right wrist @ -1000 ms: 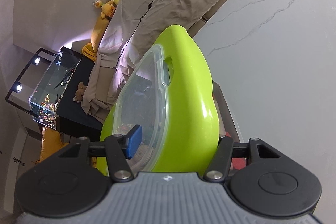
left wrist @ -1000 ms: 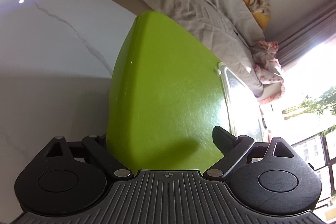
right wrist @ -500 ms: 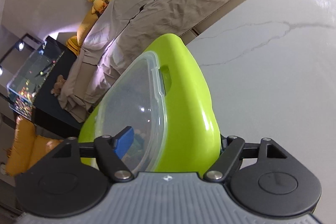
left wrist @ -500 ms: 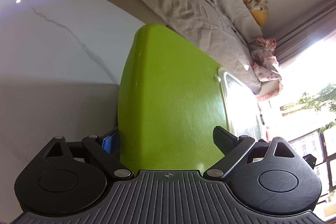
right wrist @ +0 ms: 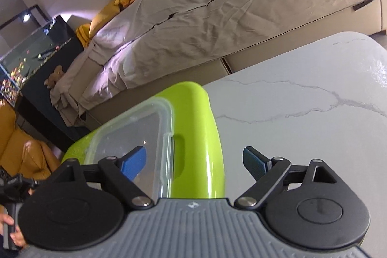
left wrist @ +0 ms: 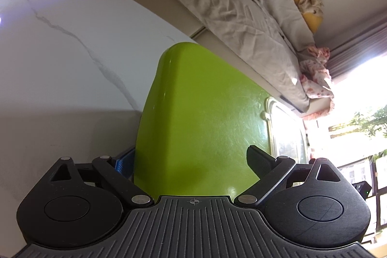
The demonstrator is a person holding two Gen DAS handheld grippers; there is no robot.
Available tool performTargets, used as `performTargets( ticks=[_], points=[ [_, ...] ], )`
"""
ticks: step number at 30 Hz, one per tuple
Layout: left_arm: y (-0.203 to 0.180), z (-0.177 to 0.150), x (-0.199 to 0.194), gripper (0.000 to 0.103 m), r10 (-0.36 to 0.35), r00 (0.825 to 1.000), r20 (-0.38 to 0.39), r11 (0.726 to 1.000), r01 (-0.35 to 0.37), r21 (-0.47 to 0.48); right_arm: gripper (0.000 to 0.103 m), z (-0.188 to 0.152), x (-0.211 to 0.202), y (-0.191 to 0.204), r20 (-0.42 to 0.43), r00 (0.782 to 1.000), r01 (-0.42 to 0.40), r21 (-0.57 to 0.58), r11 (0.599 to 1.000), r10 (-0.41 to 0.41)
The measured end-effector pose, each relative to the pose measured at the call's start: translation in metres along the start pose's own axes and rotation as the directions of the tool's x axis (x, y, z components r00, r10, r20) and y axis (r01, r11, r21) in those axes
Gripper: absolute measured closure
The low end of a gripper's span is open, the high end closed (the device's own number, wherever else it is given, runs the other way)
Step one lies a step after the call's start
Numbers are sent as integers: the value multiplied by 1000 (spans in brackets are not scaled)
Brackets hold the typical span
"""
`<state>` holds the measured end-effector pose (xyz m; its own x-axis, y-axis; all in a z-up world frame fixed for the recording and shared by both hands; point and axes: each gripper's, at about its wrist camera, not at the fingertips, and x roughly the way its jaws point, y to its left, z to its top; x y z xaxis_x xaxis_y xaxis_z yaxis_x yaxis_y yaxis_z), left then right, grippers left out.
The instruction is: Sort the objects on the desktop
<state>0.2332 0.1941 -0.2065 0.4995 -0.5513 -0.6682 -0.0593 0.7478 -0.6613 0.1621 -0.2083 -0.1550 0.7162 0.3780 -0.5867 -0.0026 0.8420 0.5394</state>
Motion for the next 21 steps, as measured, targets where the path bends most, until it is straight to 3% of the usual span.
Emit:
performTargets(
  ticks=[1, 7, 9, 14, 21],
  points=[
    [-3, 3, 0, 7, 17, 1000, 10, 1000, -17, 1, 34, 2, 5, -3, -12, 1000, -27, 34, 999, 28],
    [-33, 37, -6, 9, 45, 998, 40, 995, -49, 88, 39, 6, 3, -24, -1, 997, -74, 175, 982, 75],
    [-39, 42, -3, 9, 84, 996, 28, 990, -86, 111, 39, 3, 3, -27, 3, 997, -79, 193, 978, 80],
    [-27, 26, 2, 9, 101, 995, -12, 990, -100, 96, 39, -10, 3, -31, 14, 997, -80, 201, 976, 79],
    [-22, 13, -2, 9, 112, 993, -35, 989, -108, 105, 39, 0, -2, -27, 25, 998, -58, 130, 990, 56]
  ],
)
